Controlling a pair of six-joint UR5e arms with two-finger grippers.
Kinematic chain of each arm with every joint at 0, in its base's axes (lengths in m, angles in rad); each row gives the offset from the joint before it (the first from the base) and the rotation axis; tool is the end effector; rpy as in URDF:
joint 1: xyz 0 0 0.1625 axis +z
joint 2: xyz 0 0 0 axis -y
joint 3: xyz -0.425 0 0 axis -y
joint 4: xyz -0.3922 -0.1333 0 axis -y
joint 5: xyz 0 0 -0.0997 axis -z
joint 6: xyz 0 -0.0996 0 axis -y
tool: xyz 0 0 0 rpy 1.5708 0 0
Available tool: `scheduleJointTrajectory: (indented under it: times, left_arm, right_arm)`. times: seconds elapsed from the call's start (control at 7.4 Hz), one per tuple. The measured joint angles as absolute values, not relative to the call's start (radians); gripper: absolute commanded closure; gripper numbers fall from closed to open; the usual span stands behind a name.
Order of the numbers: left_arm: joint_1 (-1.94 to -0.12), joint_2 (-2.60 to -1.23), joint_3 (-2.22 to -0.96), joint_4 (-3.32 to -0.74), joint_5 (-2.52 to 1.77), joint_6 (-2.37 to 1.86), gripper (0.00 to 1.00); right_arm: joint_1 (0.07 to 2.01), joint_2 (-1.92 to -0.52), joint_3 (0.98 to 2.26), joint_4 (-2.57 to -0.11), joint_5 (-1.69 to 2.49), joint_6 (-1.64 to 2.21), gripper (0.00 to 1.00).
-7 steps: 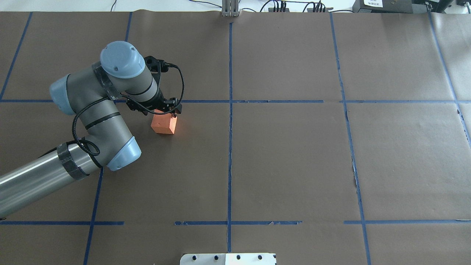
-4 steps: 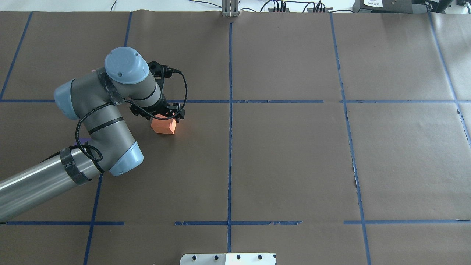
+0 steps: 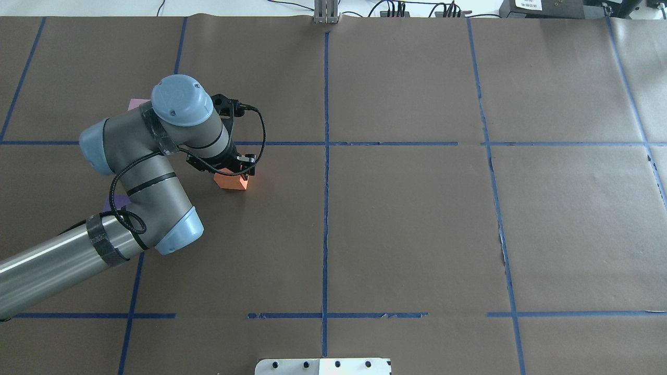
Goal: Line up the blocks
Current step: 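Lower the left gripper and close it on the orange cube, then carry the orange cube with the left gripper toward the pink cube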
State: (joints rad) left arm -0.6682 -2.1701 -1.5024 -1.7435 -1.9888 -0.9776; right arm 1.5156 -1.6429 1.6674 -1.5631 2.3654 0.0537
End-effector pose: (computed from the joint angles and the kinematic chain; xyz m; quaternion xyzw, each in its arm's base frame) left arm 0.5020 -0.5146 0.3198 0.0415 0.3871 0.0370 0.9204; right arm 0.0366 -0.4661 0.6433 -0.0062 -0.3871 -0.0069 0.9220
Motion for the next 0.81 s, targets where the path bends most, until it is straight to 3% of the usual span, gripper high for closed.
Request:
scheduleJointTrajectory:
  times: [0.14,0.54,0.81]
  left_arm:
    - [-0.669,-2.169,-1.518,-1.738,-1.988,-0.978,1.00]
    - [-0.702,-2.124,-1.738,-1.561,-2.051,-0.997,1.00]
    - [-0.764,-2.077,-1.797,-1.515,-2.086,-1.062,1.00]
  right_arm:
    - [1.516,-1.643,1.667,-1.563,2.365,0.054,0.00]
    - [1.516,-1.643,1.667,-1.563,2.365,0.054,0.00]
    - [1.516,-1.643,1.667,-1.563,2.365,0.054,0.00]
